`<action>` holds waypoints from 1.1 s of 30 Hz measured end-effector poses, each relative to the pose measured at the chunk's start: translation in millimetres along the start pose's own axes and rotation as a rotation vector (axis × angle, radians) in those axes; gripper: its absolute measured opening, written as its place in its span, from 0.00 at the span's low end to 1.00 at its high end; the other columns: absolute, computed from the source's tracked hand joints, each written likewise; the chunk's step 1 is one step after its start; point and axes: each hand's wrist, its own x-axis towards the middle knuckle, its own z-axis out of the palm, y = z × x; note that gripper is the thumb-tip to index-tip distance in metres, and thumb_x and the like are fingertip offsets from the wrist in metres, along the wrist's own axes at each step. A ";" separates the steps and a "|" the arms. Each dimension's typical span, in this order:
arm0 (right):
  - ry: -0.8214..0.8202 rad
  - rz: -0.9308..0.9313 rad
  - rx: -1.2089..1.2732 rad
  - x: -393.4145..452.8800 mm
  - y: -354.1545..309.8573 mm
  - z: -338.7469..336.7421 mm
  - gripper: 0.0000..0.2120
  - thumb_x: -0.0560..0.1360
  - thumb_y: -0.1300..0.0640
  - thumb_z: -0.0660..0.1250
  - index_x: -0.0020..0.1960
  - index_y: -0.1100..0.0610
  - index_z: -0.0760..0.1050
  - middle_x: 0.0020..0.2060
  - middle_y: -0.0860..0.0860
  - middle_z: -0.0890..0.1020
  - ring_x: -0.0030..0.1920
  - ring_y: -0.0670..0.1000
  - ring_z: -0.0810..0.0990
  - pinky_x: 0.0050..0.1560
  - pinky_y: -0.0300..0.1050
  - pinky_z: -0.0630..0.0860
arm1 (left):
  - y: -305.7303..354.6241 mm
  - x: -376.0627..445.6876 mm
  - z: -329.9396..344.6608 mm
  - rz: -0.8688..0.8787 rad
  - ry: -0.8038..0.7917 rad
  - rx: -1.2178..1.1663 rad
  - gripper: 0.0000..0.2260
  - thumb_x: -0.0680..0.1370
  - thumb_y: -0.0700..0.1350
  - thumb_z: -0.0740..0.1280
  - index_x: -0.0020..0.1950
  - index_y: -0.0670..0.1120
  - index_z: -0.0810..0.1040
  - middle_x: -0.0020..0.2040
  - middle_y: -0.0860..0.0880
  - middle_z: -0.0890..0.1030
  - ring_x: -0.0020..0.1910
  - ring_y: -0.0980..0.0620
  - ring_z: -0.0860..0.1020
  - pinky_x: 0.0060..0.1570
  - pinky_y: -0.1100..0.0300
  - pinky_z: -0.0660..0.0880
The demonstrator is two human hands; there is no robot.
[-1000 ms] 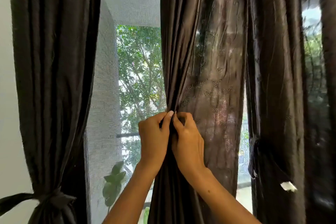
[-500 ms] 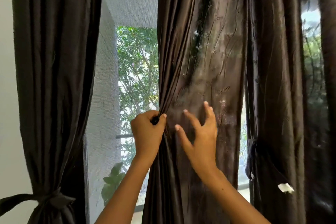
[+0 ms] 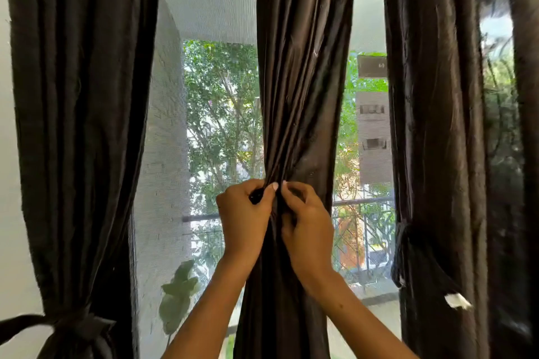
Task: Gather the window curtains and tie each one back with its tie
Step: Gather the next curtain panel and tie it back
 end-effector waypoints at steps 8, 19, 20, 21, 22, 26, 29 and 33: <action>-0.084 -0.011 0.223 -5.7 -6.8 -4.3 0.24 0.71 0.71 0.65 0.64 0.56 0.77 0.69 0.46 0.70 0.62 0.33 0.68 0.59 0.24 0.65 | 1.6 -2.0 -0.5 -0.063 -0.060 -0.106 0.11 0.76 0.50 0.69 0.38 0.46 0.84 0.29 0.48 0.81 0.31 0.51 0.80 0.38 0.51 0.77; 0.058 0.180 0.210 3.0 11.6 -6.7 0.10 0.76 0.56 0.68 0.57 0.49 0.79 0.76 0.52 0.58 0.74 0.48 0.60 0.69 0.45 0.66 | 3.4 0.3 8.0 -0.033 -0.055 -0.021 0.05 0.74 0.44 0.72 0.40 0.45 0.85 0.32 0.51 0.83 0.33 0.56 0.81 0.40 0.50 0.78; 0.057 0.210 0.229 6.9 12.6 -8.1 0.09 0.76 0.56 0.68 0.57 0.50 0.78 0.74 0.52 0.62 0.72 0.48 0.65 0.66 0.44 0.70 | 3.5 -0.2 9.0 -0.028 -0.044 -0.014 0.05 0.74 0.44 0.72 0.40 0.45 0.85 0.32 0.51 0.83 0.33 0.56 0.81 0.40 0.50 0.79; 0.061 0.225 0.262 9.6 14.5 -10.2 0.09 0.76 0.56 0.68 0.56 0.50 0.78 0.69 0.52 0.70 0.66 0.47 0.72 0.61 0.43 0.74 | 3.4 -0.7 9.4 -0.023 -0.034 -0.007 0.04 0.74 0.43 0.72 0.40 0.45 0.85 0.31 0.51 0.83 0.32 0.57 0.81 0.39 0.50 0.79; 0.074 0.228 0.280 11.8 16.8 -12.8 0.08 0.76 0.57 0.68 0.55 0.50 0.77 0.61 0.50 0.78 0.59 0.46 0.77 0.56 0.41 0.76 | 2.9 -0.7 10.2 -0.016 -0.024 -0.001 0.04 0.74 0.43 0.72 0.39 0.45 0.85 0.31 0.51 0.83 0.32 0.56 0.81 0.38 0.50 0.79; 0.120 0.126 0.111 10.0 19.9 -20.1 0.12 0.77 0.62 0.67 0.58 0.53 0.81 0.47 0.49 0.84 0.46 0.49 0.83 0.46 0.44 0.79 | 1.3 -2.3 14.9 0.019 0.028 0.059 0.04 0.74 0.43 0.72 0.41 0.45 0.86 0.31 0.50 0.83 0.31 0.54 0.81 0.39 0.54 0.79; 0.009 -0.010 0.007 6.0 15.2 -18.9 0.15 0.75 0.60 0.63 0.60 0.54 0.79 0.46 0.52 0.83 0.42 0.52 0.83 0.38 0.42 0.76 | 5.5 -8.7 23.3 0.027 0.036 0.047 0.04 0.75 0.43 0.71 0.46 0.49 0.85 0.29 0.61 0.79 0.31 0.62 0.79 0.32 0.74 0.72; -0.152 0.086 0.192 4.7 17.8 -15.6 0.16 0.80 0.55 0.60 0.67 0.49 0.68 0.55 0.46 0.80 0.51 0.47 0.81 0.47 0.43 0.78 | 8.4 -12.7 32.8 0.026 -0.012 0.017 0.08 0.78 0.43 0.67 0.43 0.56 0.80 0.30 0.59 0.79 0.34 0.64 0.79 0.32 0.75 0.70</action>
